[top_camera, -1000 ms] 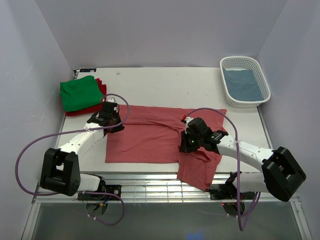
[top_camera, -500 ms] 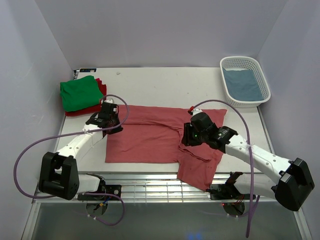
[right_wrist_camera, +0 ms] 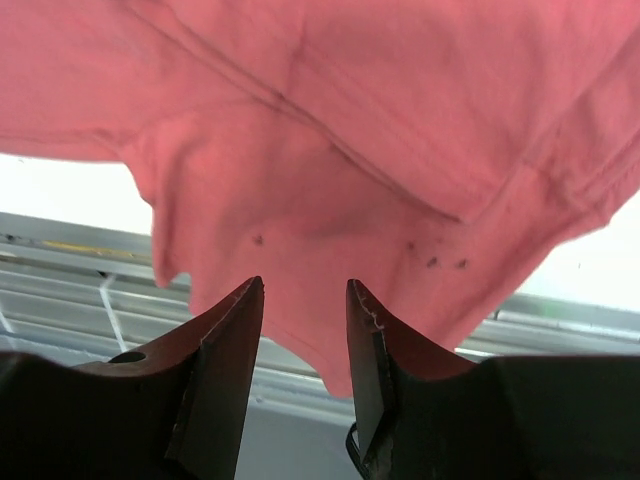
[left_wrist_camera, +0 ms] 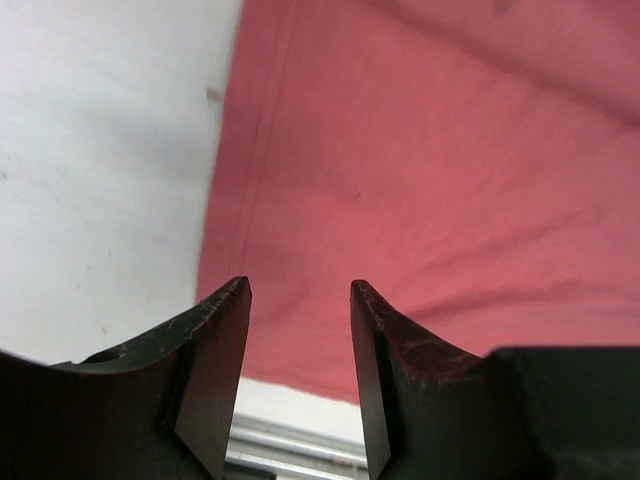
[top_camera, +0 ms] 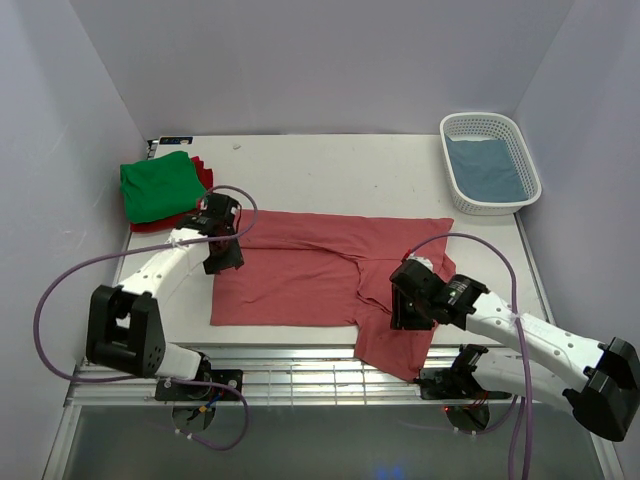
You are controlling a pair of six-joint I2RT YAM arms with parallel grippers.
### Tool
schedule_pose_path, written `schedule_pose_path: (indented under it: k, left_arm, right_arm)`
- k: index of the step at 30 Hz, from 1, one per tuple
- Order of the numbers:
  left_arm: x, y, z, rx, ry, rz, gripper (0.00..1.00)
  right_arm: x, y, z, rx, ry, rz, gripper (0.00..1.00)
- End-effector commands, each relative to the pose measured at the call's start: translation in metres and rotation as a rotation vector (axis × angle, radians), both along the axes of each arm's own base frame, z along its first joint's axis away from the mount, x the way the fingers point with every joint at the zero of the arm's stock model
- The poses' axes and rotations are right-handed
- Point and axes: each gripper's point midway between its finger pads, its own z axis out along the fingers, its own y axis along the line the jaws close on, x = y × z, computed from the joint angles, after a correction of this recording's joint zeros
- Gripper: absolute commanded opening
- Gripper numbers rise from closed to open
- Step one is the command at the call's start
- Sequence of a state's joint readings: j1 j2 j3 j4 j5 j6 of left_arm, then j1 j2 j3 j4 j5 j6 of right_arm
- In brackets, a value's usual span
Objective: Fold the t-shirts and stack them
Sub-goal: Fold the flattened tshirt in 1/3 of the way, then grap the side of the flattened tshirt closest away from the robot with both arms
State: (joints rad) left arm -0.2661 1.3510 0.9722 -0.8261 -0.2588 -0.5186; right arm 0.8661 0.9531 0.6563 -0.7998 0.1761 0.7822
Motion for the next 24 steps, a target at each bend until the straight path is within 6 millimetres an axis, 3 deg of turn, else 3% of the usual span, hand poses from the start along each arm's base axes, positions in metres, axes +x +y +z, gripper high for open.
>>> schedule_pose_path:
  k: [1,6,10,16,24]
  left_arm:
    - [-0.046,-0.003,-0.025,-0.015,0.239,0.007,0.56]
    - [-0.074,-0.016,-0.037,-0.120,0.315,0.034,0.56]
    - [-0.102,-0.002,-0.037,-0.098,0.298,0.113,0.56]
    - [-0.110,0.001,-0.031,-0.107,0.259,0.173,0.56]
    - [-0.111,0.004,-0.057,-0.039,0.401,0.145,0.57]
  right_arm:
    - [-0.010,0.000,-0.002,-0.005,0.040,-0.052,0.45]
    - [-0.015,0.003,-0.004,-0.019,0.047,-0.041,0.45]
    - [-0.022,-0.002,-0.007,-0.040,0.058,-0.050,0.45]
    - [-0.035,-0.012,-0.023,-0.058,0.103,-0.067,0.46]
    - [-0.038,-0.016,-0.030,-0.064,0.108,-0.109,0.46]
